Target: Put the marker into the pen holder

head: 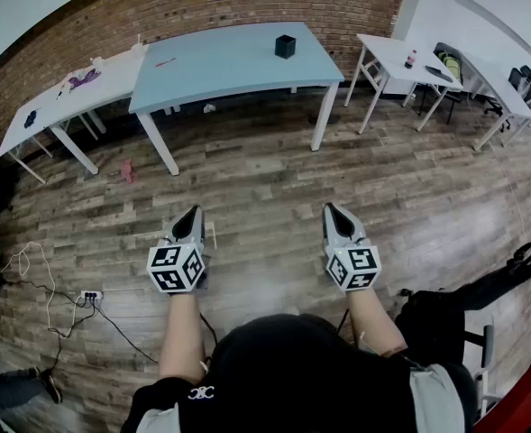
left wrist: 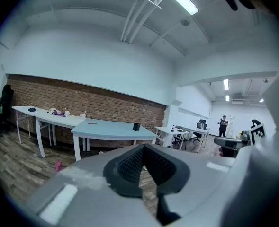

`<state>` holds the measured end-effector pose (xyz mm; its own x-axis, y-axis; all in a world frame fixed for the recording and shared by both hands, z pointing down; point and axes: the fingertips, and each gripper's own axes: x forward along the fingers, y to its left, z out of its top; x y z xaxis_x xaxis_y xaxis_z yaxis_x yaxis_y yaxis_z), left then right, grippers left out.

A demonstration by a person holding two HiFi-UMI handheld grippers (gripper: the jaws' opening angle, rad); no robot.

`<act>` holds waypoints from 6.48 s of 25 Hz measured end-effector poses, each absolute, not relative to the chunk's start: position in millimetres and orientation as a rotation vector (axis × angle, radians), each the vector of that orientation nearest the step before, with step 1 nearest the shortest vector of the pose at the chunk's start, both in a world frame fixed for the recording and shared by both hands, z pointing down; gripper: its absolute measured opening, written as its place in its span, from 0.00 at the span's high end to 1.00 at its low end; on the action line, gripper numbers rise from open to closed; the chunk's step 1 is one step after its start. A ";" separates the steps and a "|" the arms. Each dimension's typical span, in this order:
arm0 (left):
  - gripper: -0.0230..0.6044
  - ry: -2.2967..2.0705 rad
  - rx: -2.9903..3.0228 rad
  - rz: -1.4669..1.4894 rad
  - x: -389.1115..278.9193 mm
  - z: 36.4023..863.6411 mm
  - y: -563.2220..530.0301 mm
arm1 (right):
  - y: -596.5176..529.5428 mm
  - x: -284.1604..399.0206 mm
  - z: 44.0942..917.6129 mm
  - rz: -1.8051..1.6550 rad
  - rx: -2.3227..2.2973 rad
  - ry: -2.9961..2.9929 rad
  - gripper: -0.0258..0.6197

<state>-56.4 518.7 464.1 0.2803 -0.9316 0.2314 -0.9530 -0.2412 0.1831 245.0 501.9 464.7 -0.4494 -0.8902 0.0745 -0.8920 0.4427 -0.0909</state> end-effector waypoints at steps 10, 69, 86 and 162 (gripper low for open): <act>0.95 -1.747 2.263 0.117 -93.2 468.6 517.1 | 499.4 202.6 463.0 0.192 1.634 -2.700 0.95; 0.95 -1.976 2.070 0.214 -189.8 471.6 92.9 | 55.1 66.3 490.6 0.207 1.097 -2.889 0.95; 0.95 -1.912 2.114 0.193 -301.4 487.5 -58.6 | -74.0 -34.9 498.7 0.194 1.154 -2.855 0.95; 0.75 -0.614 2.183 1.620 -512.9 717.5 -474.2 | -176.6 -61.3 550.5 0.394 1.593 -2.132 0.94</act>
